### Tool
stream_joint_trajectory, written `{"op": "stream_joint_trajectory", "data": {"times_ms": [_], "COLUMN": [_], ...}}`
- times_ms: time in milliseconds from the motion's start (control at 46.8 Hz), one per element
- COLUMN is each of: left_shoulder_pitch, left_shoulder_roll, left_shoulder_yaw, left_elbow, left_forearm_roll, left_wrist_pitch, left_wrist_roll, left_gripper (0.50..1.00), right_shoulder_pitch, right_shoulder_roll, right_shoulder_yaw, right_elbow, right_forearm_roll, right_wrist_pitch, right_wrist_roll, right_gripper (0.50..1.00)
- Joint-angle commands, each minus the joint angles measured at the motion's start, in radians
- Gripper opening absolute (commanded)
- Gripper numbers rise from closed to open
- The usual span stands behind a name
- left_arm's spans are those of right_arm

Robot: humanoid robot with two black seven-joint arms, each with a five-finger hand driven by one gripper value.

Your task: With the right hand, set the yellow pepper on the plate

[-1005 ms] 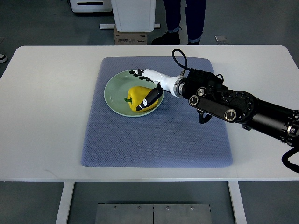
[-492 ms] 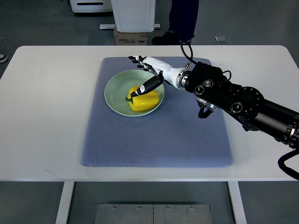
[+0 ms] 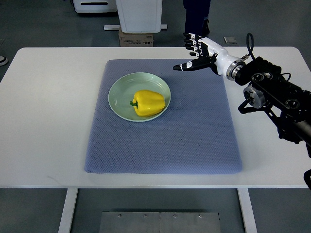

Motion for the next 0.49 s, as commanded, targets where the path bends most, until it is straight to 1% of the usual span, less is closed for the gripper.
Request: {"op": "stream_joint_trajectory", "data": {"times_ms": [0, 128, 257, 364, 471], "left_shoulder_pitch": [0.000, 0.000, 0.000, 0.000, 0.000], "left_shoulder_roll": [0.000, 0.000, 0.000, 0.000, 0.000], "left_shoulder_yaw": [0.000, 0.000, 0.000, 0.000, 0.000], "left_elbow": [0.000, 0.000, 0.000, 0.000, 0.000], "left_forearm_roll": [-0.001, 0.001, -0.001, 0.001, -0.001], "left_wrist_pitch": [0.000, 0.000, 0.000, 0.000, 0.000], "left_wrist_roll": [0.000, 0.000, 0.000, 0.000, 0.000], "left_gripper": [1.000, 1.000, 1.000, 1.000, 1.000], "right_shoulder_pitch": [-0.037, -0.104, -0.168, -0.215, -0.238], "right_shoulder_roll": [-0.003, -0.005, 0.000, 0.001, 0.001], "right_shoulder_yaw": [0.089, 0.231, 0.359, 0.442, 0.476], "right_elbow": [0.000, 0.001, 0.014, 0.028, 0.029], "right_forearm_roll": [0.001, 0.001, 0.006, 0.020, 0.059], "right_wrist_pitch": [0.028, 0.076, 0.122, 0.133, 0.133], "right_wrist_roll": [-0.003, -0.007, -0.038, -0.046, -0.043], "right_gripper": [0.998, 0.998, 1.000, 1.000, 1.000]}}
